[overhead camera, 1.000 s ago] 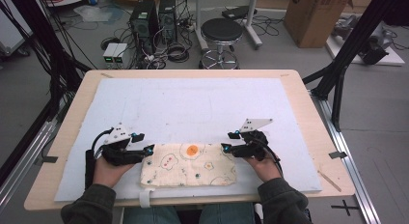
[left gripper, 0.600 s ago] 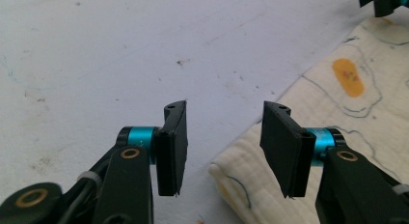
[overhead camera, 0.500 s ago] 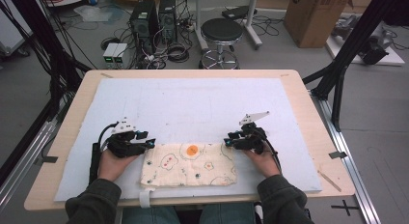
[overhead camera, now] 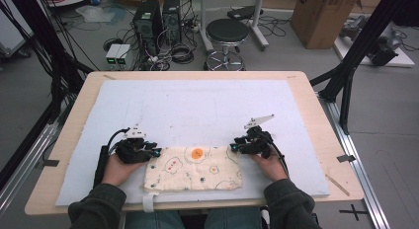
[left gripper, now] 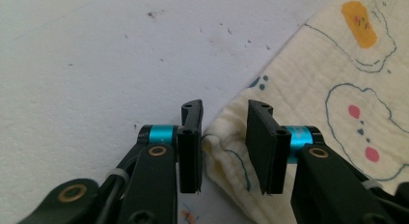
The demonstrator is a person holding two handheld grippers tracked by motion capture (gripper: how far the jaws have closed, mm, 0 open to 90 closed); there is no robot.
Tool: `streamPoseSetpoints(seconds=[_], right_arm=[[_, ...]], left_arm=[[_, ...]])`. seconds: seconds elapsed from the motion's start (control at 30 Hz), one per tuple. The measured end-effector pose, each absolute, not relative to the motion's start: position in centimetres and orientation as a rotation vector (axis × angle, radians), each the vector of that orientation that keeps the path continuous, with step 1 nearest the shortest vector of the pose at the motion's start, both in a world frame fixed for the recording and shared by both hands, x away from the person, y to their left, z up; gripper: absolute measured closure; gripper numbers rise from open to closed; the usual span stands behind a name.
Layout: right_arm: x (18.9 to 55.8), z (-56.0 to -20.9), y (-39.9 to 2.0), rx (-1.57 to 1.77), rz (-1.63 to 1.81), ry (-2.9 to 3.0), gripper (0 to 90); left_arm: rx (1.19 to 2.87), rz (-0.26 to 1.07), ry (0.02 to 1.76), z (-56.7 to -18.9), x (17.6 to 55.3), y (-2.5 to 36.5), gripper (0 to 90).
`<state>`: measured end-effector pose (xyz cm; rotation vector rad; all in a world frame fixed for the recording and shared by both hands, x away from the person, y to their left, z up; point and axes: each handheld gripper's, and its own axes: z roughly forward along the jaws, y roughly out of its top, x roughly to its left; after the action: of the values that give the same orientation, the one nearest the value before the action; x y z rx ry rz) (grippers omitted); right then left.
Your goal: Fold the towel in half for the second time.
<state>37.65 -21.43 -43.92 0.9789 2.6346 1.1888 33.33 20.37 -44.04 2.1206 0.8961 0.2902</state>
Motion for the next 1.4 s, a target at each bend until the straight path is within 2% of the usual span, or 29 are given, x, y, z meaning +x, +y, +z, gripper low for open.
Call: streamPoseSetpoints(seconds=[0.4,0.53,0.7,1.0,1.07,1.2,1.4], right_arm=[[37.2,-43.8,-21.6,0.966,1.191,2.645,66.6],[37.1,-43.9,-21.2,0.940,1.181,2.673,71.0],[37.0,-43.9,-21.0,0.902,1.186,2.699,82.8],[37.0,-43.8,-21.1,0.901,1.195,2.694,85.1],[37.1,-43.8,-21.2,0.901,1.202,2.683,85.1],[37.1,-43.8,-21.2,0.908,1.201,2.678,85.0],[37.2,-43.7,-21.5,0.928,1.237,2.651,84.5]], left_arm=[[2.126,0.281,0.876,-44.1,33.1,20.2,74.0],[2.122,0.276,0.876,-44.1,33.0,20.2,75.6],[2.125,0.277,0.865,-44.1,32.9,20.2,80.1],[2.117,0.280,0.858,-44.0,32.9,20.4,83.8],[2.107,0.272,0.853,-43.9,32.9,20.4,82.9],[2.070,0.269,0.898,-43.8,33.1,20.9,66.6],[2.036,0.253,0.935,-43.7,33.7,21.7,63.7]])
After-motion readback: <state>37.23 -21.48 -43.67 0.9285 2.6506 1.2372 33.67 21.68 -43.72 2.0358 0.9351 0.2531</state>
